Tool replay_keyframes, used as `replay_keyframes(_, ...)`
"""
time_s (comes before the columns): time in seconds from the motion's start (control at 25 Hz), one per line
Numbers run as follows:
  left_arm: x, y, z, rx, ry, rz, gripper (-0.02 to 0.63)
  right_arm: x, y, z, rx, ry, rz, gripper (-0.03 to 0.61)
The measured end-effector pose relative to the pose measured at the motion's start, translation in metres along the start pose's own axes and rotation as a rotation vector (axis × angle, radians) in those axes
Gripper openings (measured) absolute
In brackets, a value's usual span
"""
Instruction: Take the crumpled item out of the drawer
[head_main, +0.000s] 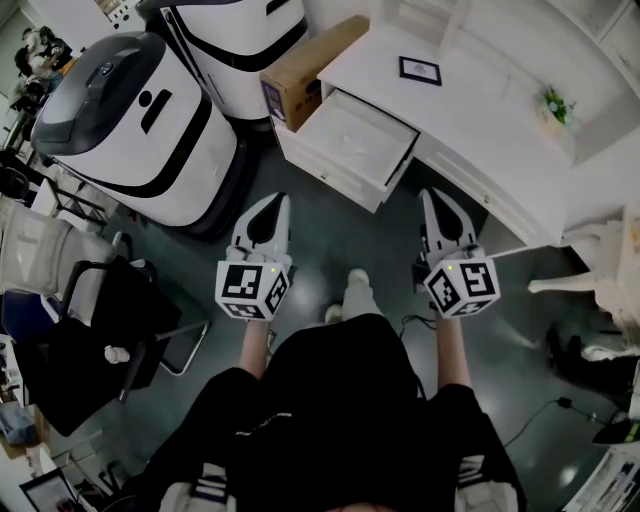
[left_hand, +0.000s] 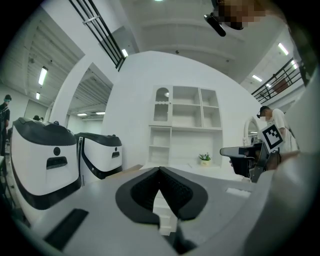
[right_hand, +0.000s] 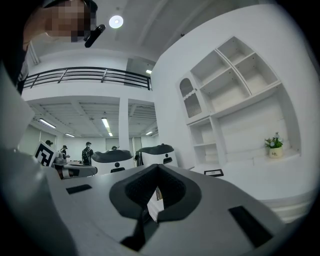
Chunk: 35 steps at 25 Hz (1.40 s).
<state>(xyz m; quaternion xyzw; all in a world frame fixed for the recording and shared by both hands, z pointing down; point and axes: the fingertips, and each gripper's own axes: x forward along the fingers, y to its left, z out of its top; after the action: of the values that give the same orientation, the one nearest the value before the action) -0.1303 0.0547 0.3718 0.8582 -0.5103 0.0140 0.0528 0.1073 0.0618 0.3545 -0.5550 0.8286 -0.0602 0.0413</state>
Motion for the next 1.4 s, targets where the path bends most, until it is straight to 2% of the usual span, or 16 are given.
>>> replay_keyframes(0.28, 0.052, 0.019, -0.024, -0.048, 0.06, 0.0, -0.002, 0.058, -0.022, -0.022, 0.022, 0.059, 0.013, -0.009)
replay_keyframes(0.68, 0.156, 0.047, -0.055, -0.104, 0.155, 0.012, -0.002, 0.16, -0.076, -0.055, 0.064, 0.159, 0.051, -0.009)
replay_keyframes(1.0, 0.224, 0.069, -0.084, -0.162, 0.232, 0.044, -0.002, 0.234, -0.104, -0.095, 0.094, 0.27, 0.111, -0.009)
replay_keyframes(1.4, 0.281, 0.076, -0.134, -0.228, 0.346, 0.002, -0.002, 0.29, -0.121, -0.162, 0.126, 0.416, 0.176, -0.009)
